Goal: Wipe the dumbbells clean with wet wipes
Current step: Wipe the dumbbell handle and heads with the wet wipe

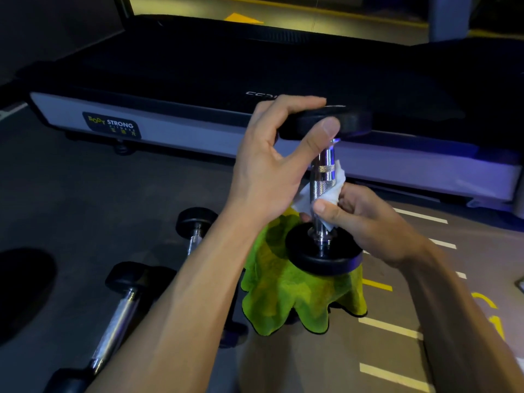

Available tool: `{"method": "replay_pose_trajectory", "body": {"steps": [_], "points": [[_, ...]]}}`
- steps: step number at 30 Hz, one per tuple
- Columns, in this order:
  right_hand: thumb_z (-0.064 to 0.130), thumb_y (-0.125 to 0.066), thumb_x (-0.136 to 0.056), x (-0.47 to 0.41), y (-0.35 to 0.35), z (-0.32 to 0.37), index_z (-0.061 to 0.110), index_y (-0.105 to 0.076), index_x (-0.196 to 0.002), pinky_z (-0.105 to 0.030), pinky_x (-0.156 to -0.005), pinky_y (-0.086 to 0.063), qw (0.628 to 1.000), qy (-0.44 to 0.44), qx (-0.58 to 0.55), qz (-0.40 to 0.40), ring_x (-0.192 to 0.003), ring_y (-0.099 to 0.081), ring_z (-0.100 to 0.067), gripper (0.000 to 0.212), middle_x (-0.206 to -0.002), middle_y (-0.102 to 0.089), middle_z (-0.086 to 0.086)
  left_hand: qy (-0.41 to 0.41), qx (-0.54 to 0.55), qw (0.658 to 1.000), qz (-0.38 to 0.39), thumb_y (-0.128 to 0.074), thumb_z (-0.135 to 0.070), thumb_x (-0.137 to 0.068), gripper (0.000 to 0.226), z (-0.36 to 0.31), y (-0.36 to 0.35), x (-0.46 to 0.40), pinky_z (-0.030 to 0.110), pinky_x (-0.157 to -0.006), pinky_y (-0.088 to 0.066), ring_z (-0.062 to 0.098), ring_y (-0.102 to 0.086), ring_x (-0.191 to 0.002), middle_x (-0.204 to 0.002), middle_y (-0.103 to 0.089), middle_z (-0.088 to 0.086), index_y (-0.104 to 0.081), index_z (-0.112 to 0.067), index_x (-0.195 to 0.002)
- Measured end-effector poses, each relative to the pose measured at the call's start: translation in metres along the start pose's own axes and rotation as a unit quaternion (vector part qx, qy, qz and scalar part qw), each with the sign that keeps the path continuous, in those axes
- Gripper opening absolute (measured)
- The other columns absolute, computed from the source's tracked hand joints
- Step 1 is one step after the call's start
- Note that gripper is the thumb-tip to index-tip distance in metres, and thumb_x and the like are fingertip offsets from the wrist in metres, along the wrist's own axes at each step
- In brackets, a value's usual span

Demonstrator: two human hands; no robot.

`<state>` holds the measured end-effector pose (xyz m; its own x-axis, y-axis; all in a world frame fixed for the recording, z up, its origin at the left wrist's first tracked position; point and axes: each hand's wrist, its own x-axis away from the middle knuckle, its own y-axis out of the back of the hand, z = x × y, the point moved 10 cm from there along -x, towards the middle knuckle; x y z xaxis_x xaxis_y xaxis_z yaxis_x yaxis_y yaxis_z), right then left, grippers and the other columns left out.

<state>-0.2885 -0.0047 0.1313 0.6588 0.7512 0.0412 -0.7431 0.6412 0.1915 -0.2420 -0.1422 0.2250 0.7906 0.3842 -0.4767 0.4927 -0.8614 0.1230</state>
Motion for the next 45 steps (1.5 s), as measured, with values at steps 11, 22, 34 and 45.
{"method": "replay_pose_trajectory", "body": {"steps": [11, 22, 34, 45], "points": [[0.038, -0.052, -0.108, 0.014, 0.000, 0.033, 0.018, -0.059, -0.114, -0.045, -0.077, -0.053, 0.944, 0.037, 0.220, -0.245, -0.088, -0.070, -0.020, 0.022, -0.096, -0.076, -0.001, -0.002, 0.000, 1.000, 0.019, -0.073, -0.030, -0.098, 0.023, -0.003, -0.006, -0.001, 0.020, -0.097, -0.047, 0.003, -0.061, -0.104, -0.114, -0.061, 0.000, -0.071, -0.025, -0.120], [0.046, -0.034, -0.112, 0.004, 0.008, 0.032, 0.009, -0.068, -0.109, -0.050, -0.083, -0.055, 0.978, 0.054, 0.069, -0.188, -0.091, -0.068, -0.034, 0.051, -0.099, -0.070, -0.020, -0.002, 0.023, 0.998, 0.050, -0.070, -0.029, -0.101, 0.023, -0.001, -0.016, -0.004, 0.031, -0.104, -0.050, 0.014, -0.064, -0.116, -0.124, -0.066, 0.009, -0.069, -0.024, -0.123], [0.042, -0.032, -0.114, 0.014, 0.021, 0.030, 0.015, -0.075, -0.098, -0.023, -0.073, -0.057, 0.967, -0.005, 0.020, -0.254, -0.091, -0.075, -0.028, 0.054, -0.099, -0.079, -0.014, -0.021, 0.014, 0.998, 0.055, -0.072, -0.027, -0.098, 0.024, -0.010, -0.029, -0.005, 0.031, -0.109, -0.047, 0.005, -0.061, -0.115, -0.115, -0.061, -0.010, -0.071, -0.023, -0.122], [0.049, -0.037, -0.109, 0.048, 0.003, 0.040, 0.022, -0.062, -0.133, -0.031, -0.081, -0.052, 0.957, 0.081, 0.026, -0.277, -0.096, -0.067, -0.015, 0.044, -0.105, -0.073, 0.004, -0.015, 0.013, 1.000, 0.020, -0.076, -0.029, -0.096, 0.027, -0.009, -0.028, -0.001, 0.035, -0.108, -0.049, 0.007, -0.063, -0.115, -0.116, -0.062, -0.011, -0.073, -0.021, -0.121]]}}
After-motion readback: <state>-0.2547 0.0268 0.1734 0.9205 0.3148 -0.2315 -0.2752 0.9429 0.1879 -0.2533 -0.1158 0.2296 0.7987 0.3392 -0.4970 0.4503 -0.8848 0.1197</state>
